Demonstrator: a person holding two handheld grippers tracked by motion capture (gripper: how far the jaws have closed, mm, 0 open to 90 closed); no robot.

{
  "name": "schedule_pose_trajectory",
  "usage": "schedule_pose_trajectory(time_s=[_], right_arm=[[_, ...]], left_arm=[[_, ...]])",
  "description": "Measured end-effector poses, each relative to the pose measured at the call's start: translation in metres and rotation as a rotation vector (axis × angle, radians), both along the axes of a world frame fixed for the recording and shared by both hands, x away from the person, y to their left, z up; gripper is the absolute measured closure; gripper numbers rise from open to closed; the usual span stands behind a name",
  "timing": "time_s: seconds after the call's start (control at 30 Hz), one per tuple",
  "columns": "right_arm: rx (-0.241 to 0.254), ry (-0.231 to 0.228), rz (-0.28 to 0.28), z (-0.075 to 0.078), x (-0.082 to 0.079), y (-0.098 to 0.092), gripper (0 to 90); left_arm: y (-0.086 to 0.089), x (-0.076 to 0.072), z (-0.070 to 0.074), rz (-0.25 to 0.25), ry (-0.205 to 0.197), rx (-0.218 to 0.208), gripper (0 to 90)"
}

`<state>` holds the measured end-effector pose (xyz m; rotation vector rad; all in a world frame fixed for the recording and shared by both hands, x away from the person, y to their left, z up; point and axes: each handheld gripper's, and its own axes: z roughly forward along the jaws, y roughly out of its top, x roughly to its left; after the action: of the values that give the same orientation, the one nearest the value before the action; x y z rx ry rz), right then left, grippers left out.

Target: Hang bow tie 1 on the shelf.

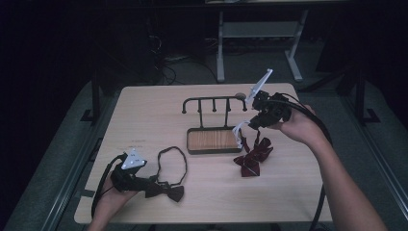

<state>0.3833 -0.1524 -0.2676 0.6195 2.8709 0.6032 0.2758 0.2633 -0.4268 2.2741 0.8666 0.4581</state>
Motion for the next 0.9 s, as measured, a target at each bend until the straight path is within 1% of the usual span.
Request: schedule_pose_trajectory(time_s=[0.13,0.23,0.33,0.47,0.6,0.63,0.73,0.9], right_arm=[[0.008,0.001,-0.004,0.004,0.004,0.001,83.9],[-0.002,0.004,-0.011,0.006,0.008,0.003,83.9],[-0.004,0.003,-0.016,0.008,0.012,0.003,84.0],[0.007,0.001,-0.036,0.013,0.018,-0.001,83.9],[0.005,-0.002,-0.058,0.017,0.025,-0.005,83.9],[0.005,-0.002,-0.058,0.017,0.025,-0.005,83.9],[-0.001,0.006,-0.077,0.018,0.034,-0.008,83.9],[0.002,0.014,-0.091,0.017,0.041,-0.009,83.9]], left_arm=[[0.0,0.0,0.001,-0.001,0.001,-0.002,31.2],[-0.001,0.0,0.001,-0.005,-0.004,0.006,31.3],[-0.002,-0.001,0.002,-0.005,-0.005,0.006,31.3],[-0.002,0.0,0.0,-0.003,0.0,0.005,31.3],[-0.003,0.001,0.0,-0.006,0.002,0.008,31.3],[-0.003,0.001,0.0,-0.006,0.002,0.008,31.3],[-0.003,0.001,0.0,-0.007,0.006,0.008,31.3],[-0.003,0.002,0.0,-0.005,0.007,0.005,31.3]])
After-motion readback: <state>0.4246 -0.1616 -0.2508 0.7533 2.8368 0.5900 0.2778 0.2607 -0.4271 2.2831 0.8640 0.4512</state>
